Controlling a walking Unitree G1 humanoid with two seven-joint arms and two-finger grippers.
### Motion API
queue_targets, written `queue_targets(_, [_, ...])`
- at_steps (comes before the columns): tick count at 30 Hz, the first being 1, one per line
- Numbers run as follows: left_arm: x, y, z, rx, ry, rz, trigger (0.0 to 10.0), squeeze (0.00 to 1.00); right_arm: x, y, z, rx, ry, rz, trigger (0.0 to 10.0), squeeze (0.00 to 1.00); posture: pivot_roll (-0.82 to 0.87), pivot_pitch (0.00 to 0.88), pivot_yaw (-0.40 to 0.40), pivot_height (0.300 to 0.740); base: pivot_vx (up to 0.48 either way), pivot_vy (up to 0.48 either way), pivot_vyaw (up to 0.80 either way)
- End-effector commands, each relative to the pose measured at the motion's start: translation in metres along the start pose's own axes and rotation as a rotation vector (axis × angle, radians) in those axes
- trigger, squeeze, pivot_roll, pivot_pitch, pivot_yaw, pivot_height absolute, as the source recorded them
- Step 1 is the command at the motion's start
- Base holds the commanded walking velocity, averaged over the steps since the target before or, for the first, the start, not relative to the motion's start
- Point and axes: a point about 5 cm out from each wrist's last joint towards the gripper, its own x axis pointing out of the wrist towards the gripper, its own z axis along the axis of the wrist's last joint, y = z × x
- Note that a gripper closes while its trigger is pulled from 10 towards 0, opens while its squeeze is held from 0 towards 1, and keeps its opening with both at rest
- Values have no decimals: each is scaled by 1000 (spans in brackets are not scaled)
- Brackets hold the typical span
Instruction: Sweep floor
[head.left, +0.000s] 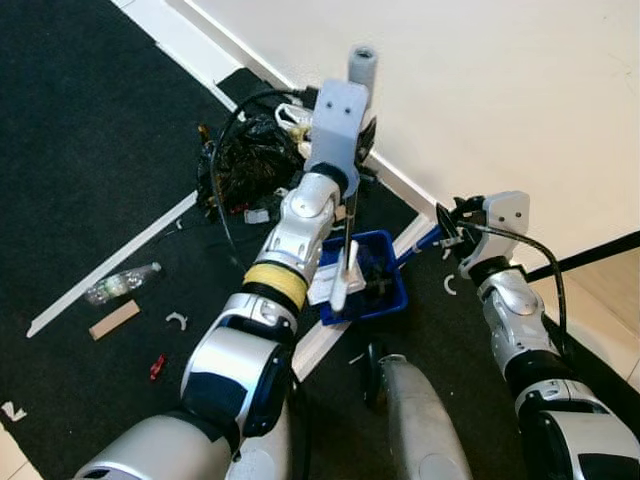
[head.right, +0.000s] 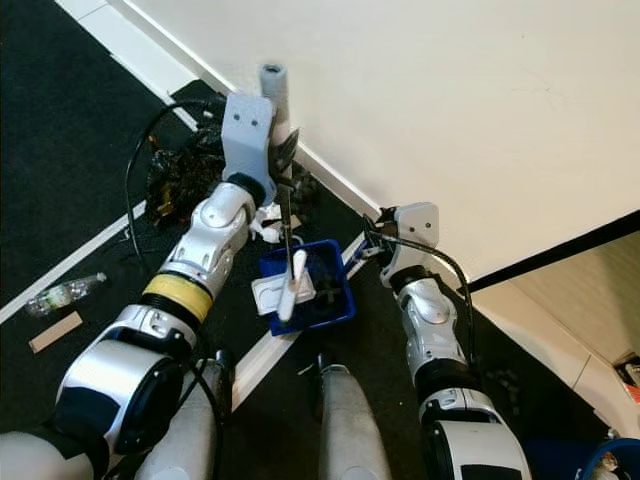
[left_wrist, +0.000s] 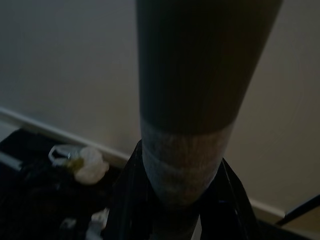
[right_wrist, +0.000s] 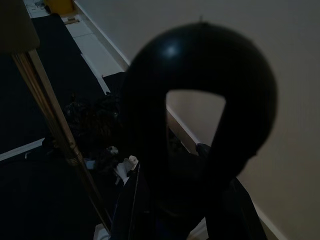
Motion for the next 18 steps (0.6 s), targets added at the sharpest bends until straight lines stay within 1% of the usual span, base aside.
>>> queue_targets(1, [4, -10, 16, -13, -64, -39, 10000, 0, -19, 13, -38, 86, 176, 18, 10000, 0, 73, 276, 3, 740, 0, 0, 0])
queue_targets(3, [-1, 7, 20, 5, -69, -16, 10000, 0, -17, 11, -37, 107, 178, 1, 10000, 0, 88, 248, -11, 740, 0, 0, 0])
queue_targets(5, [-1, 7, 20, 5, -69, -16, 10000, 0, -17, 11, -37, 107, 178, 1, 10000, 0, 88, 248, -11, 740, 0, 0, 0])
queue_targets(7, [-14, 31, 33, 16, -70, -23, 10000, 0, -15, 6, -37, 145, 187, -34, 10000, 0, 117, 220, -42, 740, 0, 0, 0])
queue_targets(8, [-19, 38, 38, 15, -71, -34, 10000, 0, -14, 5, -36, 158, 191, -47, 10000, 0, 117, 220, -42, 740, 0, 0, 0])
queue_targets(9, [-19, 38, 38, 15, -71, -34, 10000, 0, -14, 5, -36, 158, 191, -47, 10000, 0, 117, 220, -42, 740, 0, 0, 0])
queue_targets(11, [-33, 51, 59, -9, -102, -70, 10000, 0, -14, 1, -38, 166, 209, -75, 10000, 0, 133, 198, -65, 740, 0, 0, 0])
queue_targets(12, [-33, 51, 59, -9, -102, -70, 10000, 0, -14, 1, -38, 166, 209, -75, 10000, 0, 133, 198, -65, 740, 0, 0, 0])
queue_targets(13, [-40, 59, 71, -26, -120, -88, 10000, 0, -16, 0, -41, 167, 226, -97, 10000, 0, 144, 182, -74, 740, 0, 0, 0])
queue_targets(14, [-50, 70, 82, -2, -119, -105, 10000, 0, -19, -2, -44, 177, 246, -124, 10000, 0, 150, 168, -75, 740, 0, 0, 0])
queue_targets(15, [-56, 77, 89, 19, -113, -113, 10000, 0, -21, -3, -47, 184, 258, -142, 10000, 0, 152, 162, -76, 740, 0, 0, 0])
queue_targets(16, [-56, 77, 89, 19, -113, -113, 10000, 0, -21, -3, -47, 184, 258, -142, 10000, 0, 152, 162, -76, 740, 0, 0, 0])
queue_targets(17, [-65, 89, 90, 86, -74, -116, 10000, 0, -23, -5, -50, 194, 271, -162, 10000, 0, 157, 149, -78, 740, 0, 0, 0])
queue_targets(18, [-76, 103, 83, 159, -8, -104, 10000, 0, -26, -7, -53, 216, 283, -189, 10000, 0, 171, 133, -88, 740, 0, 0, 0])
